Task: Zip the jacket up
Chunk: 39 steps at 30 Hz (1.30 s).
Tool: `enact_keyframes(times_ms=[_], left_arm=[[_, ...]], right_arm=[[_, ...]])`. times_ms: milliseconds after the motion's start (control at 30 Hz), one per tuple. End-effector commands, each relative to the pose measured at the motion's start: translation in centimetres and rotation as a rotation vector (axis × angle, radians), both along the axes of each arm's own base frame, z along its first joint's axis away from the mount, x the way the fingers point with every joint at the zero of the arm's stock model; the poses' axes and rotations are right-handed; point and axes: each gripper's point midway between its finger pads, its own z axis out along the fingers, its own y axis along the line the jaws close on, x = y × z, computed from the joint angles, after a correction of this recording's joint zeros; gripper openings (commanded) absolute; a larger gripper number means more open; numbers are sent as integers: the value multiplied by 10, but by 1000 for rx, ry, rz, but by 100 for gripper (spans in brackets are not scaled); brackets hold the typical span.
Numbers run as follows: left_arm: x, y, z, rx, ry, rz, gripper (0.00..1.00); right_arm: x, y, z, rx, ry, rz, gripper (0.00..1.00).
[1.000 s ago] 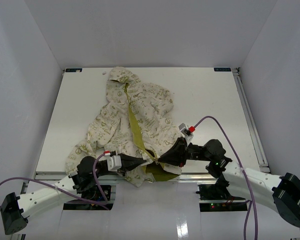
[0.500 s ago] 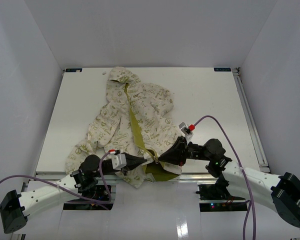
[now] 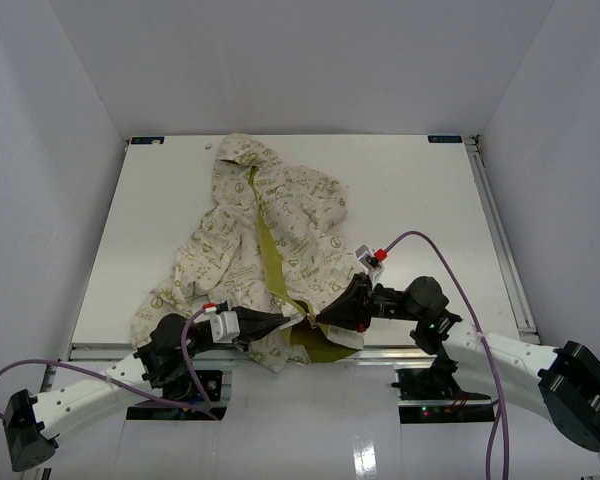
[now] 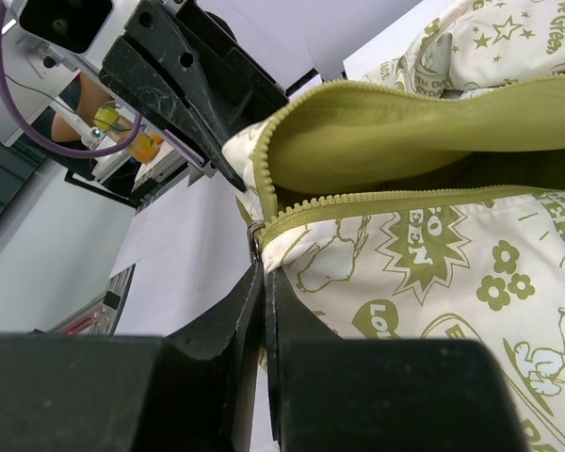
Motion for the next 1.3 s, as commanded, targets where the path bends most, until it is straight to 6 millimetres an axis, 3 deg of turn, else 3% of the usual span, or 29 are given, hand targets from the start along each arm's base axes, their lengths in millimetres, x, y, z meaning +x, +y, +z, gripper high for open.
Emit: enact_keyframes(times_ms=[0,633,1267], left_arm=[[-6,1,10,-23,-21,-29,0],[-9,-1,6,-11,-16,-47,0],[-24,-1,18,-59,-42,-123,0]], right_arm=[[-6,-2,17,55,-62,32,8],[-8,-2,22,77,-67,44,8],[-17,-10,33,140,-87,84,8]])
